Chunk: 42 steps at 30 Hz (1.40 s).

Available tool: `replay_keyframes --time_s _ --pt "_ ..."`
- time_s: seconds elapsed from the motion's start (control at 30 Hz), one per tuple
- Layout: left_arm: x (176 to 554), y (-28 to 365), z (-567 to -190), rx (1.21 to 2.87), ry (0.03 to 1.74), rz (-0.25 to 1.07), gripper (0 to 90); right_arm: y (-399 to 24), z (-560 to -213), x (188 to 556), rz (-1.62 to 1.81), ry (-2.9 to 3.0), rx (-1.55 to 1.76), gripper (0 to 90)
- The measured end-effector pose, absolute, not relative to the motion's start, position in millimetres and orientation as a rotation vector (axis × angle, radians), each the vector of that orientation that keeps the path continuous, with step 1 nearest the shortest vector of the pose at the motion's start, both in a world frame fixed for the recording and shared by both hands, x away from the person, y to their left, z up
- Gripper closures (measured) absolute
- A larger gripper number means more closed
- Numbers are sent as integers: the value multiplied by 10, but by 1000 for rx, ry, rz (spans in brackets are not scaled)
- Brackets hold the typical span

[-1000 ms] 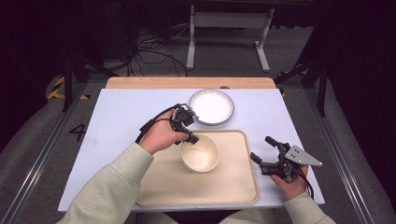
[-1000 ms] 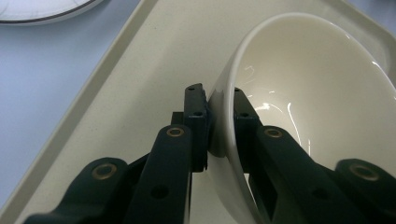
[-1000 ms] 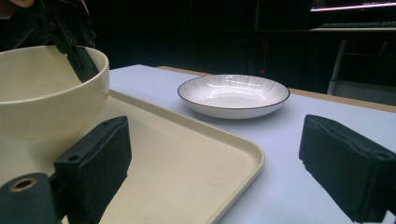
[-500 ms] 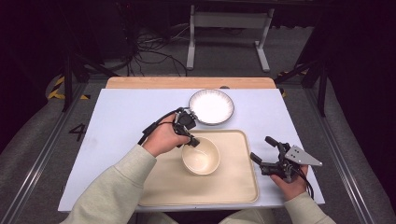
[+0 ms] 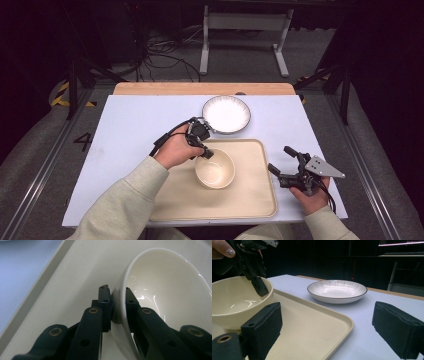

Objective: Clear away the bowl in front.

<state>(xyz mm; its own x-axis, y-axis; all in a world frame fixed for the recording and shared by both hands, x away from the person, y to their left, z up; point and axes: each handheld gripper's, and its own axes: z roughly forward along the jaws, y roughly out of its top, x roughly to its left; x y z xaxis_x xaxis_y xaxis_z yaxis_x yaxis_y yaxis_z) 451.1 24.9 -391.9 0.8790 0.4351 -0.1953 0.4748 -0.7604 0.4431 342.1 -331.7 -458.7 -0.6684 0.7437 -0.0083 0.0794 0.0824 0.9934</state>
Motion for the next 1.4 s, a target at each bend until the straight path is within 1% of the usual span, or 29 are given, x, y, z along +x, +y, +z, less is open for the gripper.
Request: replay_keyframes --time_s 0.2,0.47,0.67,0.77,0.8,1.07,1.2,1.23,1.37,1.4 --pt "4513 257 -3927 2551 668 -119 816 -3317 -4587 3421 1632 1837 811 94" --pt "4507 259 -3926 2572 650 -100 820 -3317 -4587 3421 1632 1837 811 94" --pt "4515 278 -3947 2589 660 -104 817 -3317 -4587 3421 1632 1838 811 94" --pt "4506 284 -3960 2577 693 -118 816 -3317 -4587 3422 1632 1838 812 95" --pt "4520 289 -3960 2587 670 -111 817 -3317 -4587 3422 1632 1838 812 94" --pt "4523 289 -3966 2590 675 -108 810 -3317 -4587 3422 1632 1838 812 95" --pt "4507 290 -3982 2581 727 -117 807 -3317 -4587 3422 1632 1838 813 94" --pt "4521 295 -3985 2592 702 -106 807 -3317 -4587 3422 1632 1838 813 94" --pt "4529 307 -3998 2594 702 -99 802 -3318 -4586 3424 1632 1839 811 94" --pt "4510 304 -4007 2578 744 -114 800 -3317 -4586 3424 1631 1839 811 94"
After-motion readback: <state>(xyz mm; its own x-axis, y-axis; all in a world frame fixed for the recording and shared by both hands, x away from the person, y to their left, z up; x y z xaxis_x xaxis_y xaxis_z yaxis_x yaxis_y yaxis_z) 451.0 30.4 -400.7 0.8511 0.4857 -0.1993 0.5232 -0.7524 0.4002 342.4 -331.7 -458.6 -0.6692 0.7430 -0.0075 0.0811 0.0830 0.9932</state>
